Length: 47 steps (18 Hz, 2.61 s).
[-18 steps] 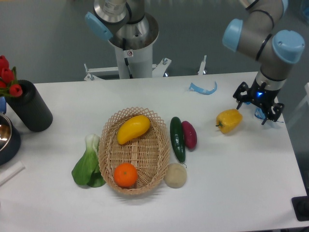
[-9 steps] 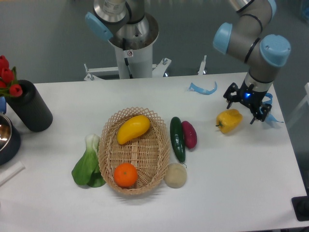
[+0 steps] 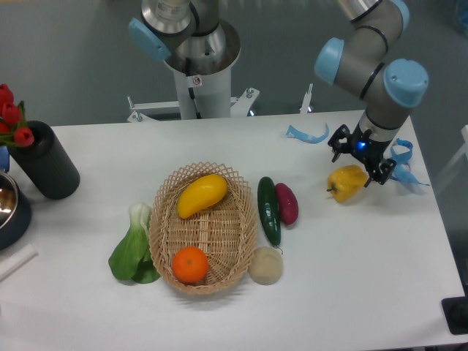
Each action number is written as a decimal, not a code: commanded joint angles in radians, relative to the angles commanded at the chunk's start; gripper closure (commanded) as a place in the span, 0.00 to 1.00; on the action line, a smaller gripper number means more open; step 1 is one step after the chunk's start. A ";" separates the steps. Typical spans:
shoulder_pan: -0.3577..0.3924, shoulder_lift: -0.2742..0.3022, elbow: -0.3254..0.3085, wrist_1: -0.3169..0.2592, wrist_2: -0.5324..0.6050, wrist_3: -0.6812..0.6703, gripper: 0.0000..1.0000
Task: Pick up the yellow pepper from the table
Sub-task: 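Move the open gripper over the yellow bell pepper and lower it, then close the gripper around the yellow bell pepper's body, then lift the grasped yellow bell pepper up off the table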
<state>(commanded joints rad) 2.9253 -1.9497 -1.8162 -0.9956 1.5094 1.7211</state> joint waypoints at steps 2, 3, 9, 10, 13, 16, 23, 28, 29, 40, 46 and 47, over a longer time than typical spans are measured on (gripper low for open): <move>-0.002 -0.002 0.002 0.003 0.000 0.000 0.00; -0.002 -0.003 0.003 0.006 0.000 -0.002 0.00; -0.024 -0.018 0.009 0.015 0.000 -0.018 0.00; -0.026 -0.024 0.006 0.038 0.000 -0.020 0.00; -0.028 -0.032 -0.002 0.072 0.002 -0.021 0.00; -0.032 -0.038 0.000 0.095 0.002 -0.012 0.19; -0.034 -0.037 0.008 0.115 0.005 -0.015 0.68; -0.031 -0.008 0.040 0.101 0.021 -0.020 0.67; -0.031 -0.005 0.060 0.097 0.050 -0.021 0.67; -0.032 -0.028 0.274 -0.061 0.043 -0.091 0.68; -0.032 -0.044 0.382 -0.178 0.025 -0.113 0.69; -0.032 -0.044 0.391 -0.189 0.025 -0.115 0.69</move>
<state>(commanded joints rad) 2.8931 -1.9942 -1.4252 -1.1841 1.5340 1.6061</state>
